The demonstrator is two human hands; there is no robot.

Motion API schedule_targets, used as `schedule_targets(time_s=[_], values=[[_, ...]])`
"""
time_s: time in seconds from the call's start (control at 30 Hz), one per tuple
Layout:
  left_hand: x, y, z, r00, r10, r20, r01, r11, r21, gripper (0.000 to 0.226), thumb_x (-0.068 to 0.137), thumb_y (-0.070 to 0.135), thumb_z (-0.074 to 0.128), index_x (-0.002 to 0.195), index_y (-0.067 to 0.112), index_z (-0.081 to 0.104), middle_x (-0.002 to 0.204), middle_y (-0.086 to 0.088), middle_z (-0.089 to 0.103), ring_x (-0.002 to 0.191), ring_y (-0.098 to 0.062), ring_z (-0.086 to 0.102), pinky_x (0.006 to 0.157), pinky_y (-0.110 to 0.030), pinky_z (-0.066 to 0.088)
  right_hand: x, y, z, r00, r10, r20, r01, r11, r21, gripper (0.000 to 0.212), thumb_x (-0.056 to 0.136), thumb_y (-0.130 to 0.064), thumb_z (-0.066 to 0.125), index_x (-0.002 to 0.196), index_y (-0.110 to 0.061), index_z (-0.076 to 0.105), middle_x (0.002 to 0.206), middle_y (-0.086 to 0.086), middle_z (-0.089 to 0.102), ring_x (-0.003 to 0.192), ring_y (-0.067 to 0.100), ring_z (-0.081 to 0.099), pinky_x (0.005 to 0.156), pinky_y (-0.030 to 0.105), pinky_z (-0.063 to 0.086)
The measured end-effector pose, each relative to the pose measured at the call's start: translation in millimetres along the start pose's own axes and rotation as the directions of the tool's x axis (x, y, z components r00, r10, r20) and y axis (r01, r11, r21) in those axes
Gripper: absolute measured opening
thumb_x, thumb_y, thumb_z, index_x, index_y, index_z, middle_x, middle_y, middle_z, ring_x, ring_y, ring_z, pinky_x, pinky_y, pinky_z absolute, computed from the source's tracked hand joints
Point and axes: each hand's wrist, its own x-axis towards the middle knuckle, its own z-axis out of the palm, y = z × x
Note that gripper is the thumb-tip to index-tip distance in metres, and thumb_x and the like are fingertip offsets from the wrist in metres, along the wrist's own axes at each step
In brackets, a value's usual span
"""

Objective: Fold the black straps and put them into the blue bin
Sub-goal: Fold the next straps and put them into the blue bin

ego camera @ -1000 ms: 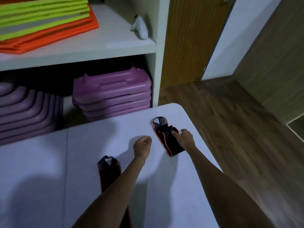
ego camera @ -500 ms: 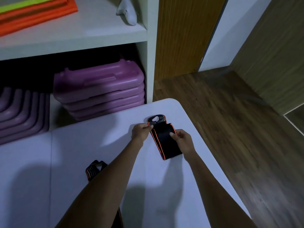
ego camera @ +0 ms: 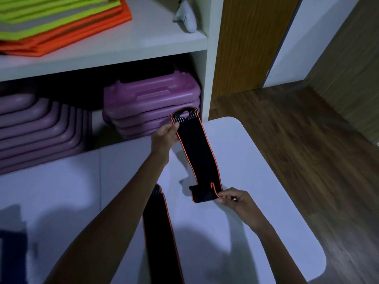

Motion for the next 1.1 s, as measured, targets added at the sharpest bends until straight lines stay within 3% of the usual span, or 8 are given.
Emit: schedule_targets(time_s=[0.17,0.37,0.47,0.53,0.63,0.73,0.9,1.1], values=[[-36,35,-17,0.997,0.074,-0.004,-0.074,0.997,-0.038,0.008,0.087,0.018,0.064,0.09,0.011,0.067,0.099,-0.018,0.062,0.092,-0.028,0.058,0.083,-0.042,0.047,-29,8,21,0.987,0.005,0.162,-0.003,1.0,-0.015,0.033,0.088,0.005,0.057,0.099,-0.021,0.075,0.095,-0.003,0.074,0.096,0.011,0.065,0.087,0.025,0.048],[-98,62,-37,0.989,0.149,-0.02,-0.148,0.989,0.007,0.007,0.087,0.02,0.065,0.087,0.015,0.07,0.094,-0.017,0.066,0.088,-0.027,0.062,0.087,-0.045,0.052,-37,-9,25,0.962,0.055,0.266,0.011,0.971,-0.24,0.038,0.092,0.002,0.049,0.094,-0.026,0.075,0.098,-0.016,0.072,0.098,-0.004,0.064,0.089,0.016,0.043],[-126,78,-43,0.976,0.215,0.037,-0.216,0.975,0.045,0.008,0.087,0.018,0.064,0.082,0.019,0.07,0.081,-0.006,0.072,0.081,-0.02,0.066,0.079,-0.036,0.056,-33,-57,29,0.977,-0.124,0.174,0.15,0.978,-0.143,0.007,0.084,-0.029,0.067,0.08,-0.032,0.072,0.097,-0.004,0.07,0.101,0.011,0.063,0.098,0.036,0.046],[-142,88,-45,0.965,0.257,0.057,-0.26,0.965,0.046,0.009,0.086,0.017,0.064,0.08,0.019,0.07,0.077,0.0,0.074,0.077,-0.018,0.067,0.076,-0.032,0.056,-30,-101,37,0.958,-0.278,0.072,0.285,0.951,-0.123,0.005,0.089,-0.023,0.064,0.09,-0.025,0.068,0.105,0.003,0.07,0.106,0.016,0.063,0.101,0.04,0.045],[-159,101,-48,0.949,0.312,0.044,-0.314,0.947,0.061,0.007,0.086,0.017,0.065,0.081,0.019,0.07,0.082,-0.004,0.074,0.081,-0.021,0.068,0.081,-0.036,0.055,-31,-167,60,0.883,-0.47,-0.006,0.459,0.866,-0.199,0.021,0.088,-0.03,0.064,0.104,-0.017,0.066,0.104,-0.001,0.07,0.097,0.009,0.063,0.085,0.027,0.049],[-169,113,-57,0.929,0.369,0.016,-0.37,0.928,0.053,0.009,0.087,0.017,0.064,0.083,0.021,0.071,0.077,0.005,0.075,0.077,-0.014,0.07,0.079,-0.031,0.057,-33,-204,83,0.798,-0.602,-0.034,0.578,0.779,-0.243,0.012,0.087,-0.024,0.066,0.09,-0.013,0.068,0.083,0.001,0.068,0.074,0.006,0.059,0.065,0.019,0.044],[-181,115,-76,0.891,0.45,-0.066,-0.445,0.892,0.075,0.013,0.087,0.014,0.063,0.097,0.009,0.069,0.093,-0.012,0.073,0.085,-0.017,0.069,0.083,-0.031,0.056,-33,-232,107,0.787,-0.616,-0.031,0.606,0.781,-0.155,0.01,0.085,-0.018,0.069,0.084,-0.008,0.07,0.083,0.024,0.068,0.07,0.027,0.061,0.064,0.034,0.05],[-205,55,-97,0.928,0.37,-0.036,-0.298,0.799,0.522,0.024,0.083,0.025,0.068,0.067,0.009,0.061,0.06,-0.009,0.063,0.056,-0.004,0.052,0.06,-0.028,0.043,-39,-261,125,0.784,-0.609,-0.118,0.614,0.789,0.006,0.009,0.08,-0.01,0.074,0.079,-0.004,0.068,0.061,0.006,0.064,0.05,0.006,0.058,0.055,0.018,0.051]])
